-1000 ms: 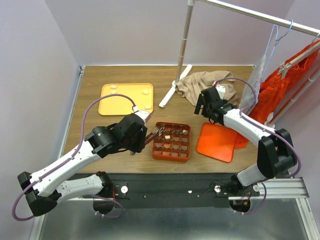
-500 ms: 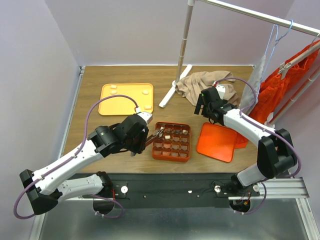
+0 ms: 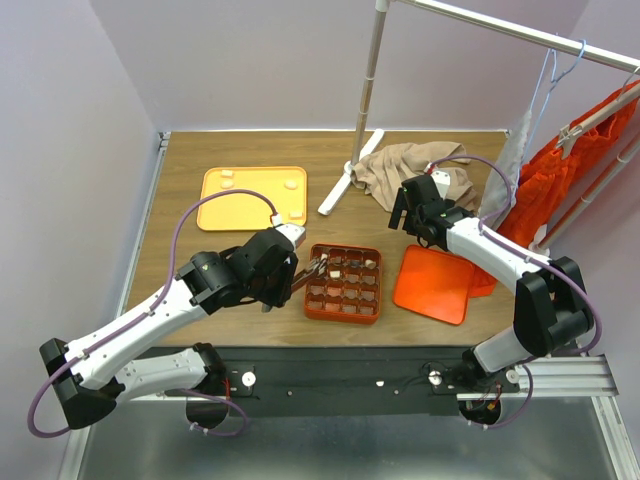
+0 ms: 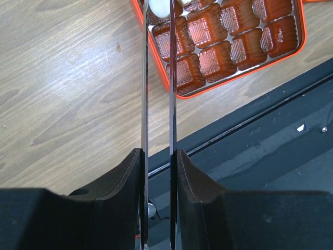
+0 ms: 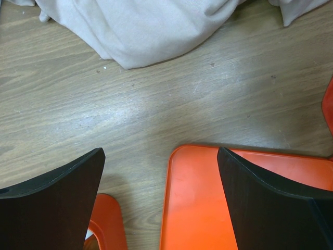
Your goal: Pack the chocolate
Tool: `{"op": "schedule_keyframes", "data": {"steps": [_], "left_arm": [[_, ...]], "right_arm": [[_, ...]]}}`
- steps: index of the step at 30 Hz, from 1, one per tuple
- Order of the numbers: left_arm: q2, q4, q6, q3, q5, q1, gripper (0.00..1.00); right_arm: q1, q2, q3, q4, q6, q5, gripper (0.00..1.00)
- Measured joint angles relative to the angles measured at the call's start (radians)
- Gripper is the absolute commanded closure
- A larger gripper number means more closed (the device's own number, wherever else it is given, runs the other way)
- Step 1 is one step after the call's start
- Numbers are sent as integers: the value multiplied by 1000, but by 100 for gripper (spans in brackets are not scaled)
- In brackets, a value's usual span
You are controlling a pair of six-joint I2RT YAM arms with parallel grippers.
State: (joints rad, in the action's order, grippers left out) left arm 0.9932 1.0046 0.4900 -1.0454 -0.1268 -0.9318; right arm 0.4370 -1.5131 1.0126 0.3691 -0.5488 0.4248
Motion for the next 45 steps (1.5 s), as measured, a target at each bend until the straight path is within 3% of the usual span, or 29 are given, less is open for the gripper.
{"op": "schedule_keyframes", "data": {"steps": [4,7,32,40,45], "left_arm": [[0,0,0,0,0,0,71],[0,0,0,0,-1,0,63],[-4,0,-4,-5,-13,0,54],[-4,0,-7,-7,-12,0,54],[-4,8,-6,-21,-26,0,68]], "right_arm": [[0,0,0,0,0,0,2],[0,0,0,0,0,0,2],[0,0,0,0,0,-1,2],[0,0,0,0,0,-1,2],[0,0,0,0,0,-1,2]]}}
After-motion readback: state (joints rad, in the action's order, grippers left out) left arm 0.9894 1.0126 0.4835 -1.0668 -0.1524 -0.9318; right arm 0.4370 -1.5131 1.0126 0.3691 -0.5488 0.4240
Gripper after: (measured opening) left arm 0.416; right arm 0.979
